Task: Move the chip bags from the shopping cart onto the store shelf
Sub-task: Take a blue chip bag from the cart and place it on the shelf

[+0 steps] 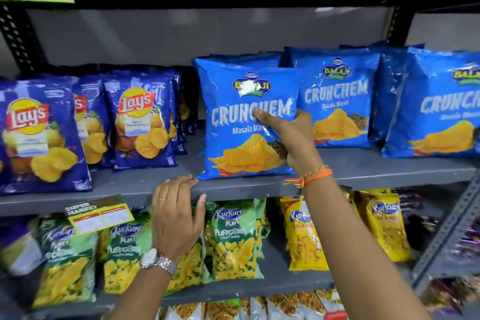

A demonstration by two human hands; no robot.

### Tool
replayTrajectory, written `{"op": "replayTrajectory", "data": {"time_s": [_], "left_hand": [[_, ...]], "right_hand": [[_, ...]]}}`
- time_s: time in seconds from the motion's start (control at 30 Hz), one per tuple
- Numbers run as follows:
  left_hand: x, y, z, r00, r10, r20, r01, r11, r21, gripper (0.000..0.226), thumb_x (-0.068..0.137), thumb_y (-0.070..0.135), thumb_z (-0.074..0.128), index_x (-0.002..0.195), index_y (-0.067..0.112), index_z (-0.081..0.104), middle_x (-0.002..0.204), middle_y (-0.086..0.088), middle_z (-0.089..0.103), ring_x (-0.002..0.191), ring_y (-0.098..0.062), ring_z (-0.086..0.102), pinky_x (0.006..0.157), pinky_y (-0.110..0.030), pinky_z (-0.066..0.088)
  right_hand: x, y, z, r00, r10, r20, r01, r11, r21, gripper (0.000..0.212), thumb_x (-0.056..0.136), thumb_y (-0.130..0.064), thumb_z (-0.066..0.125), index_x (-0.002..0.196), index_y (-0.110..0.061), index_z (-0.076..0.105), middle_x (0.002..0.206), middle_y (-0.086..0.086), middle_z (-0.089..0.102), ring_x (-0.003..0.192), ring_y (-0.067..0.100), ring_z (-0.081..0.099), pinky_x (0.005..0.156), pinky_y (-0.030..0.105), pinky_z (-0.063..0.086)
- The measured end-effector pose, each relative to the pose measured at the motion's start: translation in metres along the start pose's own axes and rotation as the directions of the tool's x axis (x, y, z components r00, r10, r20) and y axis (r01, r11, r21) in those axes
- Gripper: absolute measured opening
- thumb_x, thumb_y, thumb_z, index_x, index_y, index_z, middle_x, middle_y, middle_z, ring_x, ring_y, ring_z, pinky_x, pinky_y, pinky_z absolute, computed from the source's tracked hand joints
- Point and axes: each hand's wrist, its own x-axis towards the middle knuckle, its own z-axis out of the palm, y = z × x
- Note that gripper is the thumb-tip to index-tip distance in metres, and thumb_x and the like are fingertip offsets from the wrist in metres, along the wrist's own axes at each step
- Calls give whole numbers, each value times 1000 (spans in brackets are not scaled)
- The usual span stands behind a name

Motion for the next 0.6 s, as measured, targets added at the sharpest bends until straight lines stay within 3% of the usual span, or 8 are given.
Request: {"op": "replayTrajectory", "data": {"time_s": [0.1, 0.3, 0.37, 0.47, 0.53, 0.6], "left_hand": [[1, 0, 0, 1000, -4, -10, 4, 1000, 0, 33, 99, 33, 50, 110, 6, 65, 113, -11, 68, 104, -31, 62, 100, -44, 41], [0, 5, -1, 997, -49, -51, 47, 998, -28, 28, 97, 32, 54, 108, 7, 63, 112, -10, 68, 103, -31, 61, 96, -46, 40], [-5, 8, 0, 991, -90, -95, 86, 995, -44, 25, 95, 30, 57, 105, 8, 62, 111, -10, 67, 101, -32, 61, 93, -47, 40], [-15, 23, 2, 986, -67, -154, 57, 996, -72, 22, 94, 28, 55, 101, 8, 61, 106, -12, 67, 99, -34, 61, 93, -46, 37], [-23, 41, 6, 989, 1, -145, -21, 991, -133, 20, 93, 26, 56, 98, 9, 62, 103, -12, 67, 98, -32, 61, 94, -43, 38], [-34, 67, 13, 991, 94, -92, -112, 968, -223, 19, 92, 25, 56, 96, 9, 65, 102, -11, 68, 98, -31, 60, 94, -42, 40]], "right_hand": [[6, 5, 3, 1000, -1, 6, 1, 1000, -17, 38, 77, -12, 87, 110, 1, 73, 103, 11, 80, 94, 18, 79, 75, 21, 60], [6, 8, -3, 999, 13, 49, -11, 999, -41, 26, 79, -20, 86, 101, -16, 73, 103, 1, 80, 94, 13, 78, 78, 26, 61], [5, 2, -10, 998, 17, 52, -16, 999, -29, 30, 80, -23, 84, 106, -14, 70, 102, 1, 79, 91, 10, 78, 79, 28, 61], [1, -10, -33, 1000, -19, -17, 17, 990, -141, 59, 77, -40, 85, 123, -15, 59, 102, -2, 73, 86, 1, 73, 67, 18, 53], [-8, -13, -58, 991, -90, -99, 66, 971, -231, 81, 68, -55, 83, 133, -17, 53, 112, 3, 72, 96, 6, 71, 73, 20, 51], [-26, -9, -90, 962, -187, -199, 129, 953, -273, 86, 61, -58, 81, 131, -15, 53, 115, 10, 70, 95, 12, 70, 76, 19, 52]]}}
